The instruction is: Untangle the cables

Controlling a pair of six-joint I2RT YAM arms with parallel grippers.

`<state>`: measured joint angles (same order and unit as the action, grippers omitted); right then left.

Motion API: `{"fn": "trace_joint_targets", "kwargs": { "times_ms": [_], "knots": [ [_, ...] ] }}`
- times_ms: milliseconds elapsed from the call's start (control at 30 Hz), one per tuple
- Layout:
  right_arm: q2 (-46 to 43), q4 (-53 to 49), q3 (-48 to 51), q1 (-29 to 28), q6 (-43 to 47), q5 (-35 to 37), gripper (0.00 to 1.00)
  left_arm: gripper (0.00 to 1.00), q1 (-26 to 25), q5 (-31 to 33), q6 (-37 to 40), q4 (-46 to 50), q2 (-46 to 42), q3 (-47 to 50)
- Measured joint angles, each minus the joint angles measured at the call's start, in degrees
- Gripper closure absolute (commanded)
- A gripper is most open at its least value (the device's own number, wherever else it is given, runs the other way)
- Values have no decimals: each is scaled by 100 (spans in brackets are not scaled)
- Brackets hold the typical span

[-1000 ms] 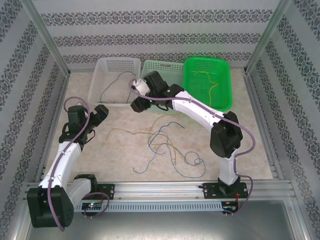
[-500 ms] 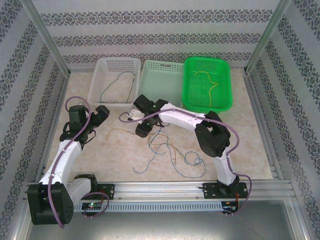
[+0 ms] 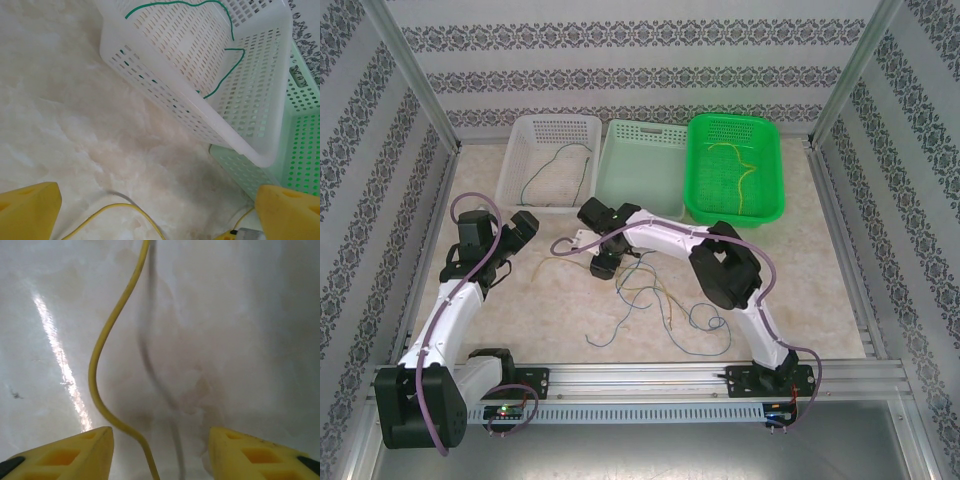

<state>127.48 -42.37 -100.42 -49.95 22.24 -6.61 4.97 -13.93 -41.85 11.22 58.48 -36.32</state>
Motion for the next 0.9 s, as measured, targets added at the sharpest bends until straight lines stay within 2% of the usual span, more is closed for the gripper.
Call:
{"fn": "trace_joint_targets", "kwargs": {
  "times_ms": [67,200,267,433,600,900],
  "knots": [
    [114,-33,-48,-35,55,81,60,0,0,52,0,0,0,0],
    [212,-87,-179,-59,85,184,89,0,0,92,0,0,-2,0],
    [212,-55,-184,-72,72,269,100,0,0,94,0,0,0,-2],
    [17,216,35,-55,-48,319,100,0,0,118,0,0,0,-2],
    [-809,568,398,57,-273,317,100,0,0,116,-4,-2,0,-2],
    [-2197,841,393,374,-439,273,100,0,0,111,-4,0,-2,-2]
  ]
}}
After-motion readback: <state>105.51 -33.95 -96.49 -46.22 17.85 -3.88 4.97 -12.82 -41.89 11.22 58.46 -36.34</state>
